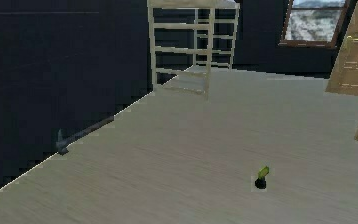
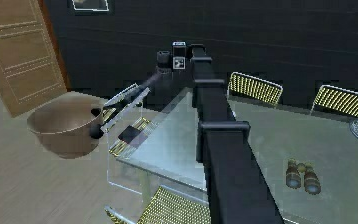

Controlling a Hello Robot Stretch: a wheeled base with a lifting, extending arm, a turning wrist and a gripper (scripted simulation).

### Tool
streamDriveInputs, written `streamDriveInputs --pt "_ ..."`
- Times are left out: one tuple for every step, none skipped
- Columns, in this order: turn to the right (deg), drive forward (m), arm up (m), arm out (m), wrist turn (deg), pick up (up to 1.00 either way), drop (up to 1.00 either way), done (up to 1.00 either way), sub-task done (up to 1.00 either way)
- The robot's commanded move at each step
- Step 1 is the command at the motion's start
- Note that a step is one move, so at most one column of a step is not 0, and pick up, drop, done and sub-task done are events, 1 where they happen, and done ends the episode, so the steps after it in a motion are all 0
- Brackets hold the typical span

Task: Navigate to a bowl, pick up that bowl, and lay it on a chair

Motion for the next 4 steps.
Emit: streamDriveInputs --pt "0.0 0.00 0.00 0.00 -21.0 0.00 0.00 0.00 0.00" --pt "0.0 0.00 0.00 -0.42 0.0 0.00 0.00 0.00 0.00" --pt "-45.0 0.00 0.00 0.00 0.0 0.00 0.00 0.00 0.00" --pt "-45.0 0.00 0.00 0.00 0.0 0.00 0.00 0.00 0.00"
